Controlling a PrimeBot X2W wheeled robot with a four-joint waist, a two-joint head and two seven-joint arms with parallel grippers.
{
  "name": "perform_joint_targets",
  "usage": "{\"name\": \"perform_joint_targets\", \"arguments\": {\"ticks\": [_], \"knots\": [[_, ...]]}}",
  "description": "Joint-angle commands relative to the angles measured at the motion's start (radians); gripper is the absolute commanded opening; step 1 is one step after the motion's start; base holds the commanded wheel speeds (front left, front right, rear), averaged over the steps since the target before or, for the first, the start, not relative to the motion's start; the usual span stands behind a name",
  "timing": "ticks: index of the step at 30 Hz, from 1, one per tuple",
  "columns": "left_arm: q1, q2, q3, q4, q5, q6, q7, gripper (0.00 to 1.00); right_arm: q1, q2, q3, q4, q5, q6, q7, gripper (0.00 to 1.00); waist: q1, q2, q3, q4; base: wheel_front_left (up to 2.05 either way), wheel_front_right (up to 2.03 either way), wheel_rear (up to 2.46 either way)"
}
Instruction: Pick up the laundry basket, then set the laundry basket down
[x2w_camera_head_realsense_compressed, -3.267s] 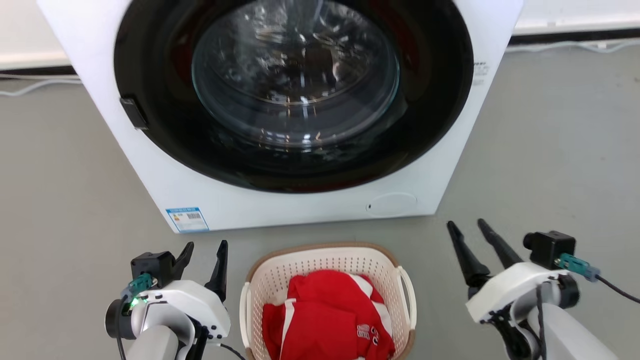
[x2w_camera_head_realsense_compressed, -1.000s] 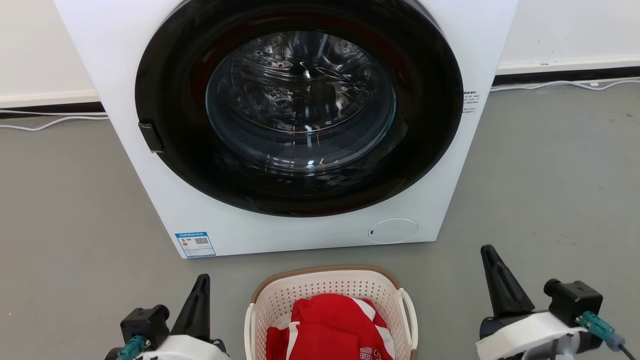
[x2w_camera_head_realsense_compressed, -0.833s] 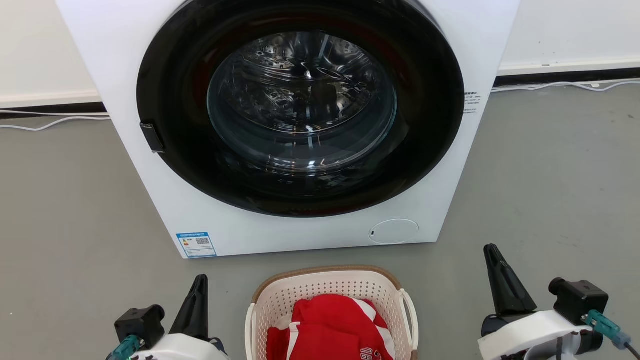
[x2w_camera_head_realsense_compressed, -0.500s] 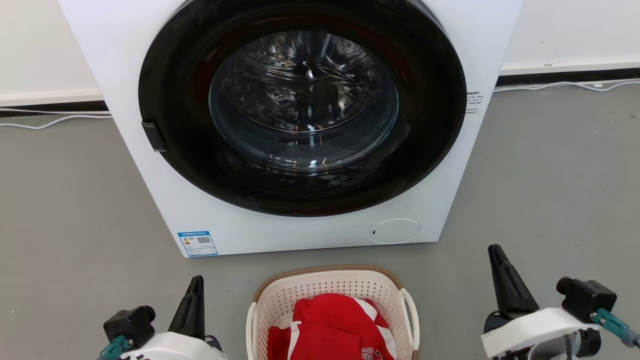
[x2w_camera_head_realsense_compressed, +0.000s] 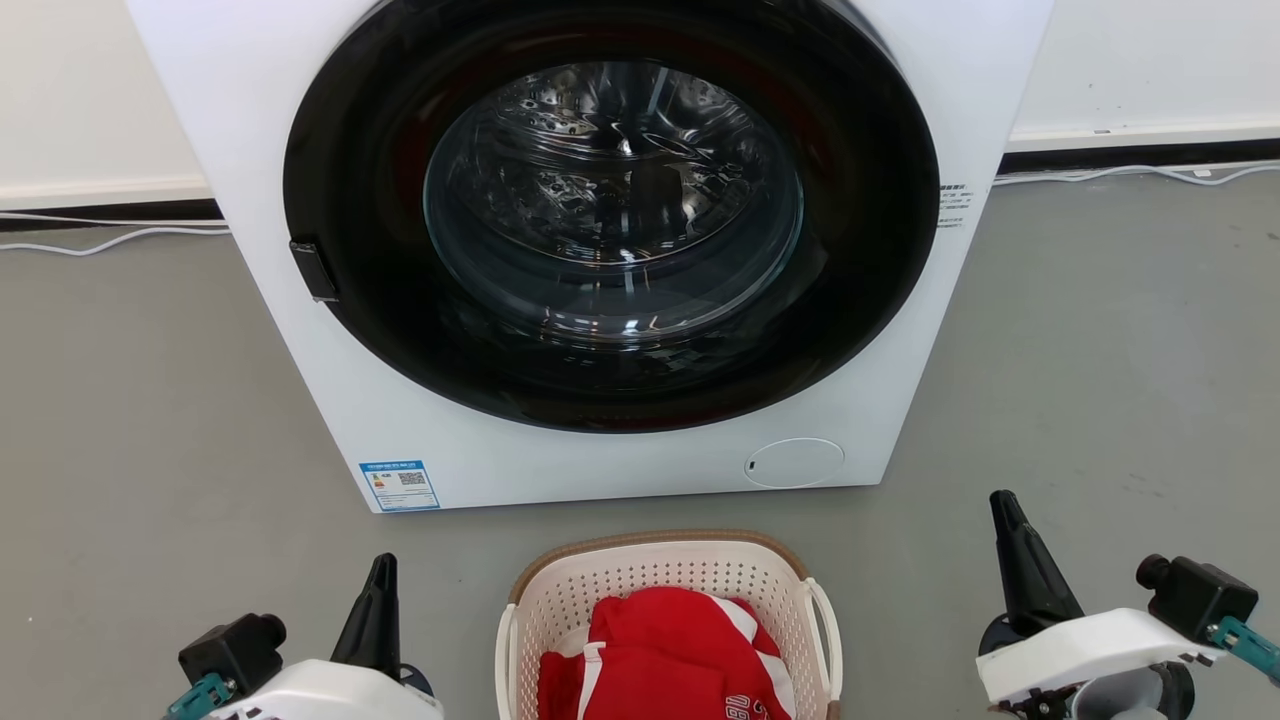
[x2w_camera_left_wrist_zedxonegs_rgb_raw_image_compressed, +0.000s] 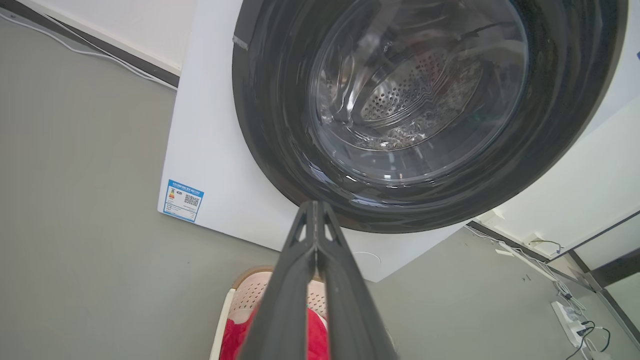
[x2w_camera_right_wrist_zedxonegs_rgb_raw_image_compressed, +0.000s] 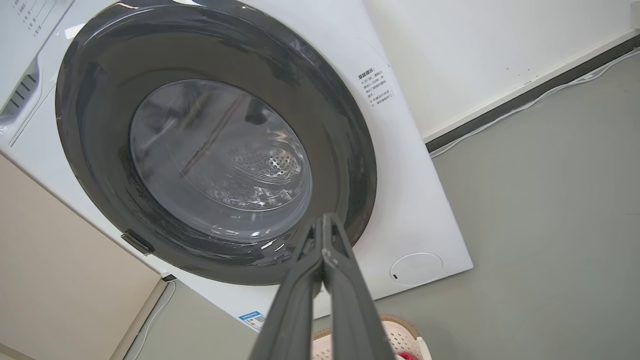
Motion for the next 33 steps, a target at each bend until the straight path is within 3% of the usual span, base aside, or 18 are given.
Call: {"name": "perform_joint_targets", "arguments": {"ticks": [1,33], "knots": [[-0.047,0.006,0.015,-0.031,-0.033,-0.014,0.005,0.00,-0.034,-0.006,-0.009,-0.031,0.027,0.002,0.009,0.00,-0.0002,0.0000,0.000,0.001,0.00,0.00,0.00],[-0.064,0.010,0.056,-0.040,-0.368,-0.029,0.097,0.00,-0.038,0.017,-0.062,-0.037,0.346,0.004,0.098,0.00,-0.0002,0.0000,0.001,0.015,0.00,0.00,0.00]]}}
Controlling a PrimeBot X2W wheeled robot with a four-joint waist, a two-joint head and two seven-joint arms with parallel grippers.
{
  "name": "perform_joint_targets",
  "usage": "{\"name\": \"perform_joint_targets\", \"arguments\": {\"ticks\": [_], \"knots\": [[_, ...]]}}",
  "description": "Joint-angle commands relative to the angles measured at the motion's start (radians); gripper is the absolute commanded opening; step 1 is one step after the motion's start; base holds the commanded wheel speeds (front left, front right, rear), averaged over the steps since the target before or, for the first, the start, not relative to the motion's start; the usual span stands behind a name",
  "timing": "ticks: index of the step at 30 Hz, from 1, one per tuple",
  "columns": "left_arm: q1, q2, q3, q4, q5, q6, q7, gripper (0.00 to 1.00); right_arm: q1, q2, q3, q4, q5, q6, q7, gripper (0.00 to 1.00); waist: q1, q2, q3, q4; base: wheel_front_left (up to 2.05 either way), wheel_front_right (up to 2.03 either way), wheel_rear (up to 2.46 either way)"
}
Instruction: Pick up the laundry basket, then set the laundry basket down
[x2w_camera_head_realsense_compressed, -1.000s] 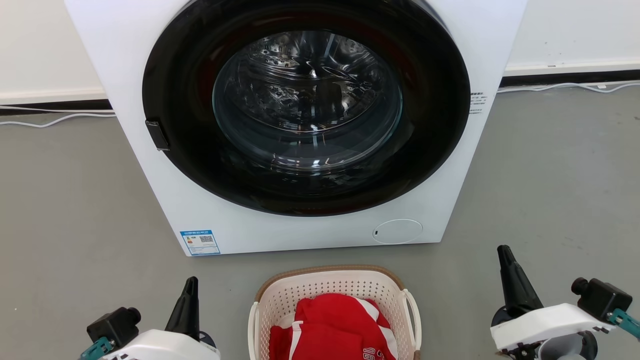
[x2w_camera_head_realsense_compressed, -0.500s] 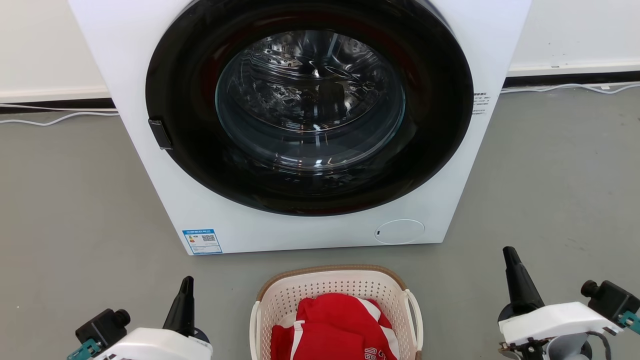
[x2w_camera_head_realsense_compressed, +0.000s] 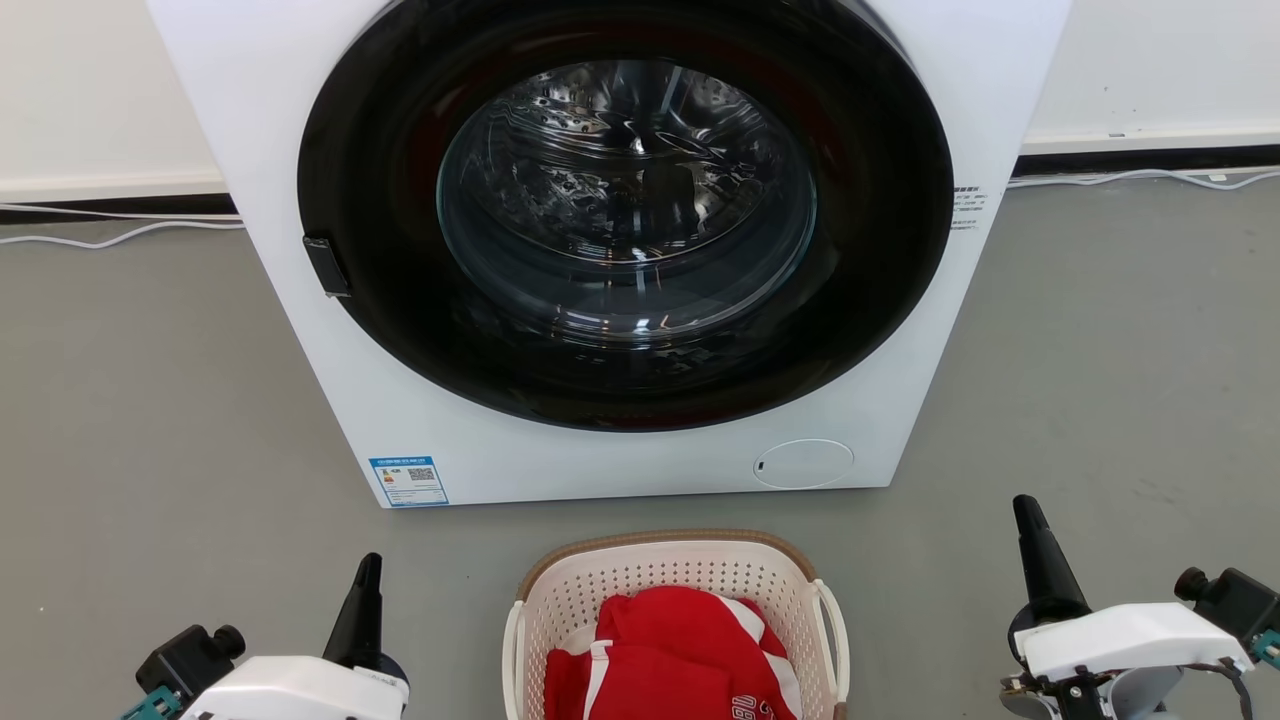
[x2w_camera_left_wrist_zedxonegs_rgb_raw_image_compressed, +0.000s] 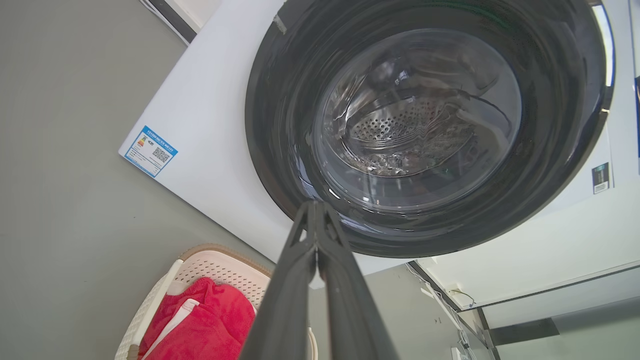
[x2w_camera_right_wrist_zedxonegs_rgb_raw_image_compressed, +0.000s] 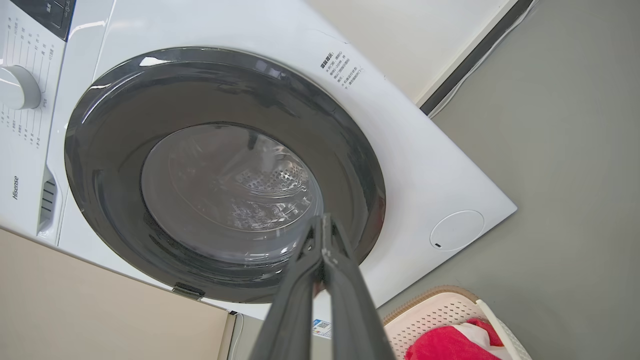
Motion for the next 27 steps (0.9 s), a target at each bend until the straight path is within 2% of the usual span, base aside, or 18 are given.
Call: {"name": "perform_joint_targets", "arguments": {"ticks": [1,27], "knots": [[-0.059,0.009,0.021,-0.031,-0.023,-0.012,0.007,0.00,-0.037,-0.005,0.001,-0.033,0.023,0.004,0.007,0.00,0.0000,-0.0001,0.000,0.000,0.00,0.00,0.00],[-0.074,0.012,0.057,-0.039,-0.316,-0.025,0.086,0.00,-0.041,0.016,-0.047,-0.038,0.299,0.005,0.085,0.00,0.0000,-0.0001,0.001,0.013,0.00,0.00,0.00]]}}
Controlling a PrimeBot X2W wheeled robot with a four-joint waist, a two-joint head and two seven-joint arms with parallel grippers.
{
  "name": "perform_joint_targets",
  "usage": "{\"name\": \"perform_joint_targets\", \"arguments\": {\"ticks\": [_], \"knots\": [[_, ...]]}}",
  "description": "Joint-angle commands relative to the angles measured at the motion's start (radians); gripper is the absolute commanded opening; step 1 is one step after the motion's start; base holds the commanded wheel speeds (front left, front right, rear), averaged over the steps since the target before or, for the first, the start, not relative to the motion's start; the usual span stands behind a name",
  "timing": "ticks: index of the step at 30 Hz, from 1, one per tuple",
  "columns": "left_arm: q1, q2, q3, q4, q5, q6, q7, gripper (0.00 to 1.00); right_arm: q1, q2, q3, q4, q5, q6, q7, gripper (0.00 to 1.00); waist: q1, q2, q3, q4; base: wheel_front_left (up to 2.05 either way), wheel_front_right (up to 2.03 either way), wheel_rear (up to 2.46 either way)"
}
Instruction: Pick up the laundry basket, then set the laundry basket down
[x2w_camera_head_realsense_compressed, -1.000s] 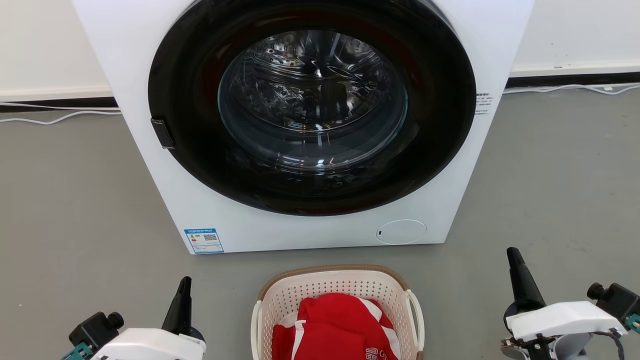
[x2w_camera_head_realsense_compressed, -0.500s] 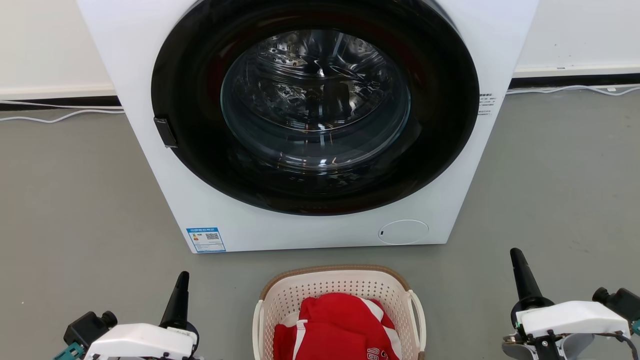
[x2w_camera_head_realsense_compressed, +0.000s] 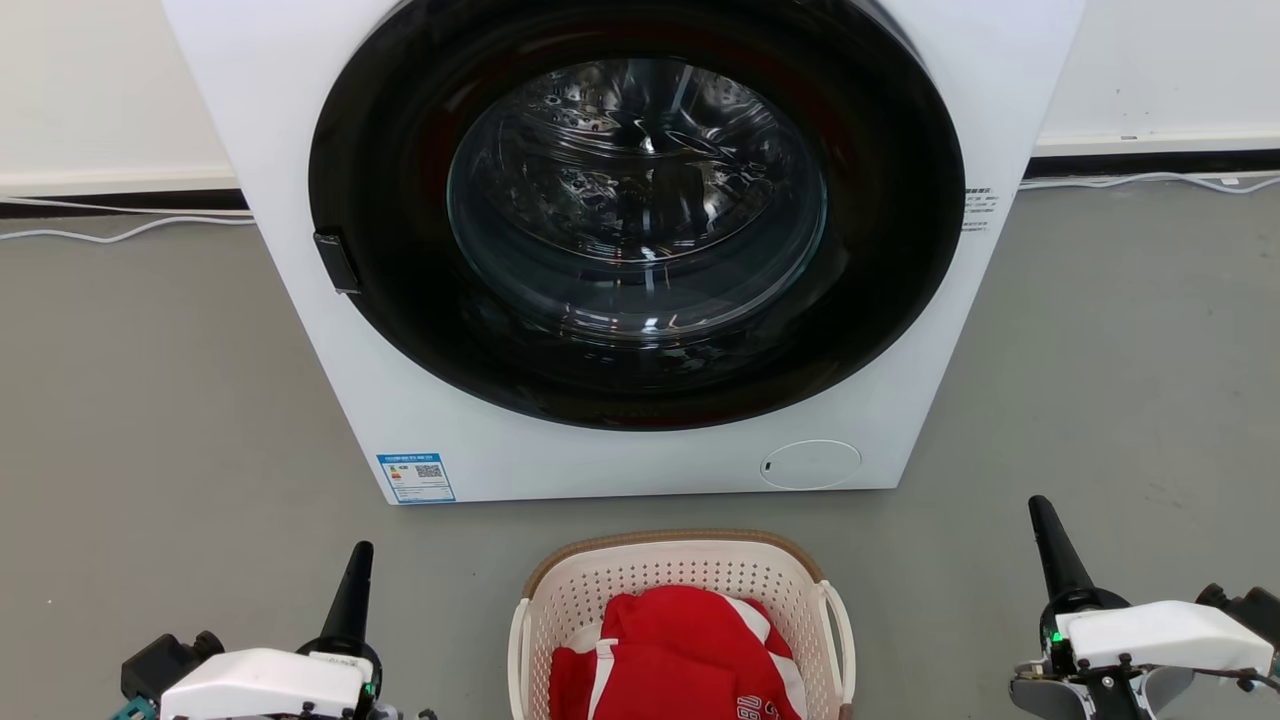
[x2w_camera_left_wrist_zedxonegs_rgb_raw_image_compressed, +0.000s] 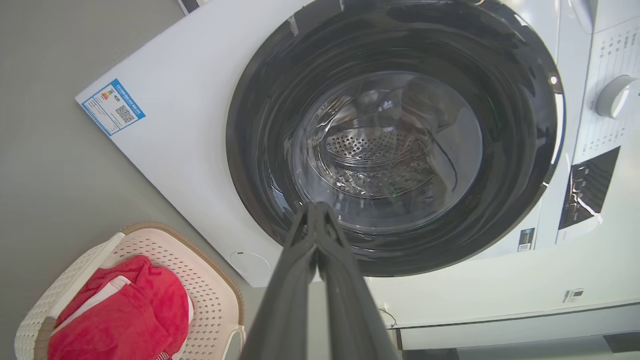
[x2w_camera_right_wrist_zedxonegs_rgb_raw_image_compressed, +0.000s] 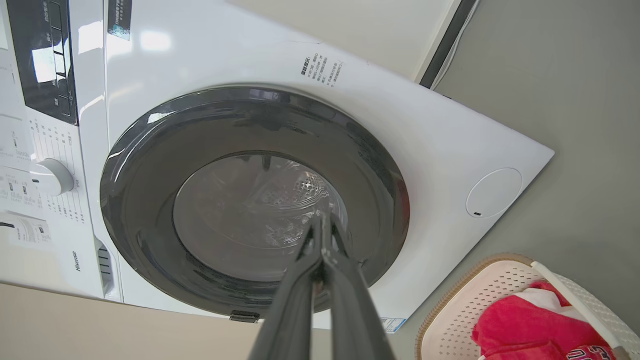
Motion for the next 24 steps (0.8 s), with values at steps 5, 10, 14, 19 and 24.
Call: {"name": "perform_joint_targets", "arguments": {"ticks": [5,10,14,19,24], "knots": [[-0.061,0.012,0.033,-0.034,-0.080,-0.011,0.023,0.00,-0.041,0.001,0.001,-0.029,0.078,0.006,0.028,0.00,-0.0001,-0.0001,0.000,0.003,0.00,0.00,0.00],[-0.063,0.012,0.039,-0.035,-0.123,-0.013,0.035,0.00,-0.041,0.005,-0.006,-0.030,0.119,0.006,0.040,0.00,-0.0001,-0.0001,0.000,0.005,0.00,0.00,0.00],[-0.065,0.013,0.044,-0.037,-0.166,-0.015,0.046,0.00,-0.042,0.008,-0.013,-0.031,0.159,0.006,0.051,0.00,-0.0001,-0.0001,0.000,0.007,0.00,0.00,0.00],[-0.068,0.013,0.050,-0.038,-0.220,-0.018,0.061,0.00,-0.042,0.012,-0.022,-0.032,0.210,0.006,0.066,0.00,-0.0001,-0.0001,0.000,0.009,0.00,0.00,0.00],[-0.071,0.014,0.057,-0.040,-0.274,-0.020,0.076,0.00,-0.043,0.016,-0.031,-0.033,0.261,0.007,0.080,0.00,-0.0001,-0.0001,0.001,0.011,0.00,0.00,0.00]]}}
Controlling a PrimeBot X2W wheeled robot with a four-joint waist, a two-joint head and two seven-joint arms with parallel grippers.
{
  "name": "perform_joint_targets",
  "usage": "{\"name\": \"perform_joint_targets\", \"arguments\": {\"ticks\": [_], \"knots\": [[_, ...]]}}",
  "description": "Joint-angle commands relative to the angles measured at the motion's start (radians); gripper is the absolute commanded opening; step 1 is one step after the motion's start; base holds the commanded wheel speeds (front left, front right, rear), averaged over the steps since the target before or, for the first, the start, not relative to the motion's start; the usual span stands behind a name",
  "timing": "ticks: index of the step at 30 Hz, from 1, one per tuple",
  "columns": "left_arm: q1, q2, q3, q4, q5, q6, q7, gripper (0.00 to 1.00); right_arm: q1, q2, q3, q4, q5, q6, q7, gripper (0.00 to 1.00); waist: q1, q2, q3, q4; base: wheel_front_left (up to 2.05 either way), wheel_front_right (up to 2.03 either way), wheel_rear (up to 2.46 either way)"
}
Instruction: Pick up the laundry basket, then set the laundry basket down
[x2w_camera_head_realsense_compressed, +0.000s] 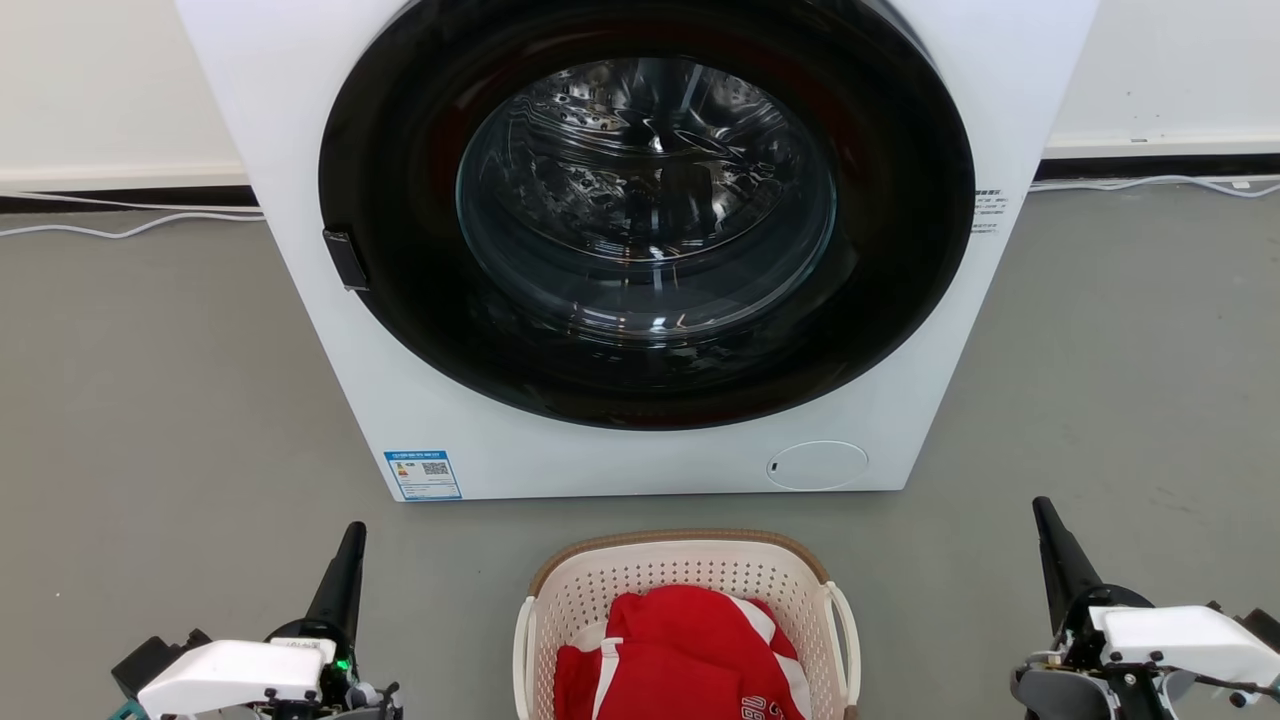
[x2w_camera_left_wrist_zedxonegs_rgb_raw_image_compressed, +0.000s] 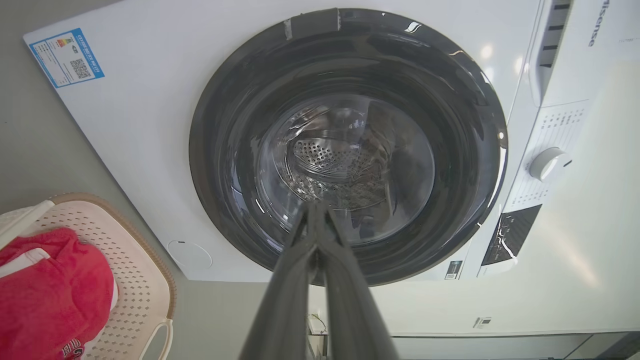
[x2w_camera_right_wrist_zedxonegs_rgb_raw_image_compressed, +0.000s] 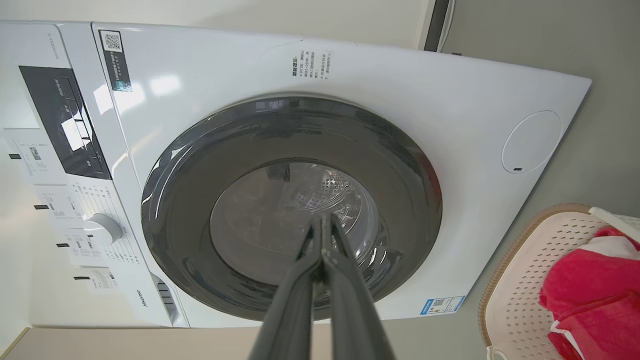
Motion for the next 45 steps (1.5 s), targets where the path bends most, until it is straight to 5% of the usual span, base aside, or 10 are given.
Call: {"name": "perform_joint_targets", "arguments": {"ticks": [1,10,45], "knots": [[-0.052,0.013,0.034,-0.031,-0.028,-0.011,0.008,0.00,-0.042,-0.005,0.009,-0.030,0.030,0.007,0.014,0.00,0.0000,0.0000,0.000,0.001,0.00,0.00,0.00],[-0.057,0.014,0.045,-0.033,-0.119,-0.015,0.033,0.00,-0.043,0.002,-0.006,-0.032,0.116,0.007,0.038,0.00,0.0000,0.0000,0.000,0.004,0.00,0.00,0.00],[-0.057,0.014,0.044,-0.034,-0.119,-0.015,0.033,0.00,-0.044,0.004,-0.008,-0.032,0.114,0.007,0.040,0.00,0.0000,0.0000,0.000,0.004,0.00,0.00,0.00]]}}
